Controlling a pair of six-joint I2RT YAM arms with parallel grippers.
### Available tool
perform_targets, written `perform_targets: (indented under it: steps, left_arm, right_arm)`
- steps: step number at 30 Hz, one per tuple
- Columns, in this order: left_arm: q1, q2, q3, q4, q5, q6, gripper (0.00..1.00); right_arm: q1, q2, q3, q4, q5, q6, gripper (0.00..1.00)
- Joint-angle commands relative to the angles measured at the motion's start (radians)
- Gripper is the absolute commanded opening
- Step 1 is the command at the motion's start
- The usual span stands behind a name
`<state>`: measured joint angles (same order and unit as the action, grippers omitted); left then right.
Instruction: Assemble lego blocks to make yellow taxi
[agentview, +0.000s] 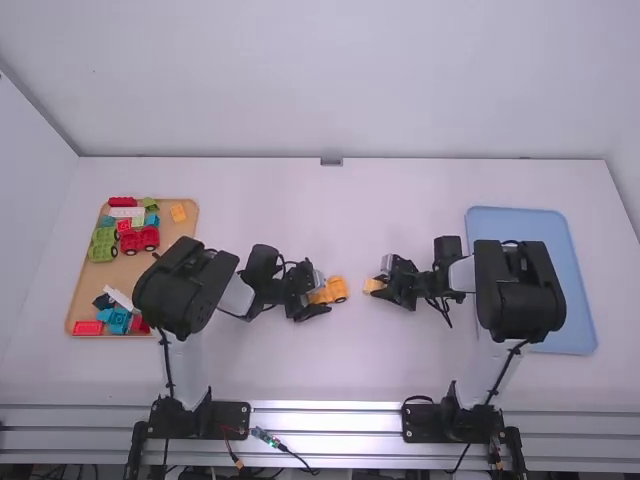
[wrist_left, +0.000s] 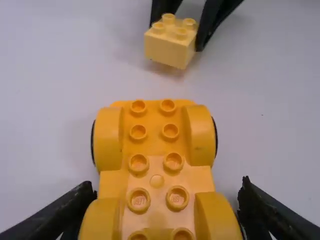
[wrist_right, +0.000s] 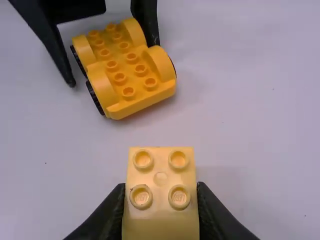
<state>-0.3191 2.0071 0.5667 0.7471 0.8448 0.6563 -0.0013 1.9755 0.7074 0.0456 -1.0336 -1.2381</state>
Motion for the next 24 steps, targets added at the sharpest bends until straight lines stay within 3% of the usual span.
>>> perform_targets:
  steps: [1,9,13,15,17,20,24]
  left_arm:
    - [-0.002,0.005,0.002,-0.027,0.007,0.040,0.83]
    - [-0.023,0.063,0.068,-0.040,0.031,0.039,0.87]
    - [-0.022,0.130,0.108,-0.032,0.083,0.022,0.79]
    - [-0.020,0.145,0.122,-0.037,0.110,0.021,0.65]
    - [-0.015,0.144,0.123,-0.040,0.108,0.021,0.60]
    - [-0.008,0.141,0.106,-0.013,0.109,0.021,0.64]
    - [-0.008,0.121,0.055,0.026,0.108,0.053,0.61]
  right_arm:
    - [0.003,-0.001,0.014,-0.002,-0.074,0.004,0.18]
    - [0.002,-0.006,0.021,-0.006,-0.142,0.000,0.14]
    - [0.002,-0.006,0.021,-0.007,-0.145,0.003,0.12]
    - [0.012,-0.006,0.021,-0.009,-0.136,0.004,0.09]
    - [0.021,-0.006,0.021,-0.009,-0.123,0.005,0.08]
    - [0.048,-0.008,0.022,0.010,-0.076,0.048,0.06]
    - [0.082,-0.008,0.051,-0.018,-0.031,0.084,0.04]
